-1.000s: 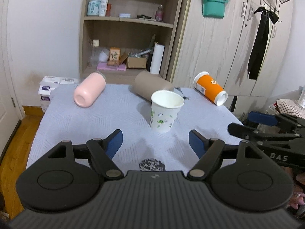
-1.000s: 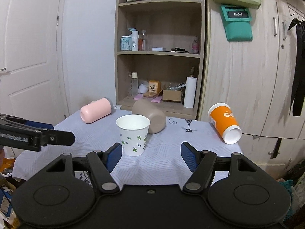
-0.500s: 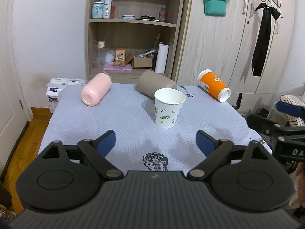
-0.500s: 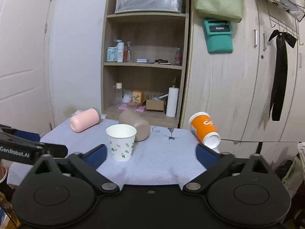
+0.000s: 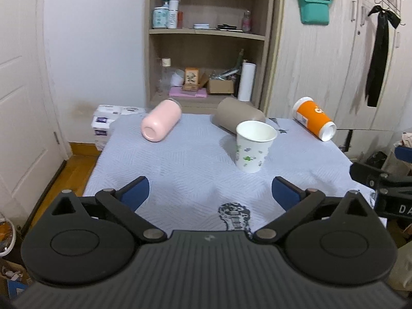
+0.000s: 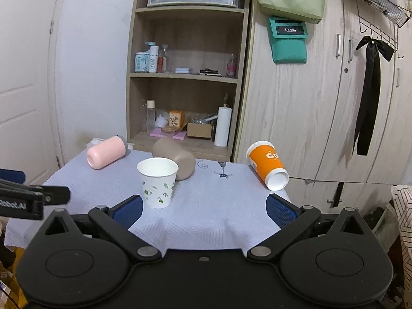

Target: Flip cup upright

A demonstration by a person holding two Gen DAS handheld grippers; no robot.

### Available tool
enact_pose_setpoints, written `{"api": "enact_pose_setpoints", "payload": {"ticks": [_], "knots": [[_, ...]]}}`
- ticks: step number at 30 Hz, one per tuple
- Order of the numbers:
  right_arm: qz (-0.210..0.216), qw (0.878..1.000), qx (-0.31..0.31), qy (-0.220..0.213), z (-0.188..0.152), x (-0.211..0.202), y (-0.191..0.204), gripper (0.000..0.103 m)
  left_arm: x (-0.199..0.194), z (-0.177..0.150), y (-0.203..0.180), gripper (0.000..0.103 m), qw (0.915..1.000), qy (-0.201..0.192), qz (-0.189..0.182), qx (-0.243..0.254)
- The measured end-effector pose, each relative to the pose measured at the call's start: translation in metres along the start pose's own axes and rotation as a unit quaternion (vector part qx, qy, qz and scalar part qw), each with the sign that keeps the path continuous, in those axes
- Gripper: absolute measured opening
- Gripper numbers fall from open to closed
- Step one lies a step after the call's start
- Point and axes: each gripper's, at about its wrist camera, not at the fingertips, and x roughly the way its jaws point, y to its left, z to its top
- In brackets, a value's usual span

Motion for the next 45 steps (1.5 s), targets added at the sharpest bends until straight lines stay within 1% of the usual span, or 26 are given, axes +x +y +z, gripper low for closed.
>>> {"api": "enact_pose_setpoints", "payload": {"ticks": [2, 5, 11, 16, 26, 37, 45], "knots": [[-0.006, 1.0, 0.004, 0.006, 0.0, 0.001, 0.001, 0.103, -0.001, -0.001, 0.0, 0.103, 0.9998, -0.003, 0.018, 0.006], [-0.011, 1.0, 0.009, 0.014, 0.001, 0.002, 0.001, 0.103, -0.004, -0.001, 0.0, 0.103, 0.9994, -0.003, 0.032, 0.012], [-0.022, 0.999, -0.004, 0.023, 0.001, 0.003, 0.007, 0.103, -0.001, -0.001, 0.002, 0.103, 0.9992, 0.018, 0.031, 0.017], [-0.031, 0.999, -0.004, 0.024, 0.002, 0.003, 0.008, 0.103, 0.004, -0.002, 0.002, 0.103, 0.9985, 0.035, 0.036, 0.022], [-0.042, 0.998, 0.006, 0.036, 0.001, 0.007, 0.004, 0.103, 0.006, -0.003, 0.005, 0.103, 0.9983, 0.037, 0.041, 0.017], [-0.038, 0.999, 0.009, 0.037, 0.0, 0.008, 0.005, 0.103, 0.012, -0.005, 0.006, 0.103, 0.9978, 0.047, 0.042, 0.018], [-0.037, 0.999, 0.011, 0.034, 0.0, 0.007, 0.004, 0.103, 0.013, -0.004, 0.008, 0.103, 0.9979, 0.046, 0.042, 0.012]]}}
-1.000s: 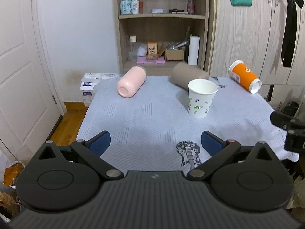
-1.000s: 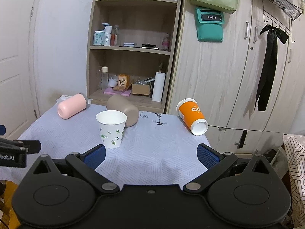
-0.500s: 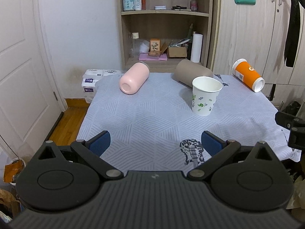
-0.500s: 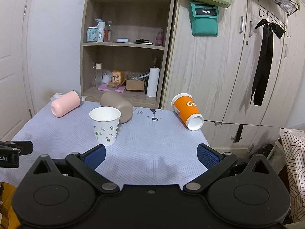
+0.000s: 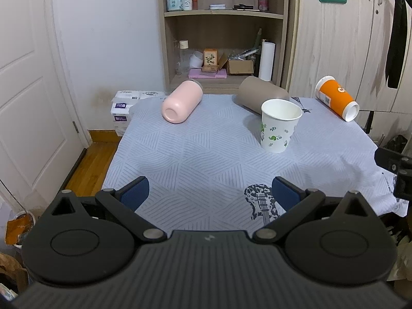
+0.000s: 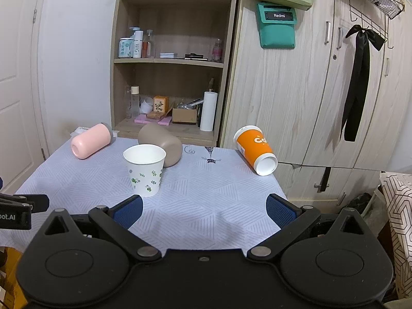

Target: Flip cup upright

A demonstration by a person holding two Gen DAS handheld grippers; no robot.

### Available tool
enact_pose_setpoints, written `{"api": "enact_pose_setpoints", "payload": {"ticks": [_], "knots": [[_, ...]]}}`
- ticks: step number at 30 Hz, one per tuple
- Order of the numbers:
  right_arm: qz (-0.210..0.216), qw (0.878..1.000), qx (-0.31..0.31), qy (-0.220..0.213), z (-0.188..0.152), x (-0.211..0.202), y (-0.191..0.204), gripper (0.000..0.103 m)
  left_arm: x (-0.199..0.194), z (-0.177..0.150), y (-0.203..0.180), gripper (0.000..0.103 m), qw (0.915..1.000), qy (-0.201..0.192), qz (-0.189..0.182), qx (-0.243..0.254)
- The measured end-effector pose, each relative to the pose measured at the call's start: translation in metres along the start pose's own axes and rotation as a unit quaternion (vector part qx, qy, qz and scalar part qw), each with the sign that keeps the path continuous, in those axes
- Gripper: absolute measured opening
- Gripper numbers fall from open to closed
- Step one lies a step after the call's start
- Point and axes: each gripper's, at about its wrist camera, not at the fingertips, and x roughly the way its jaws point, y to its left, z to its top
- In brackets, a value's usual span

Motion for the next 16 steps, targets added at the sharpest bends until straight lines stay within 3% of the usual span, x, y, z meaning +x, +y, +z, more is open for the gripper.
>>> {"api": "enact_pose_setpoints", "payload": {"ticks": [16], "knots": [[0.0, 1.0, 0.001, 0.0, -0.0015, 0.0003, -0.0006, 0.103, -0.01, -0.0027, 0.0044, 0.103, 0.9998, -0.017, 0.001, -0.008]]}}
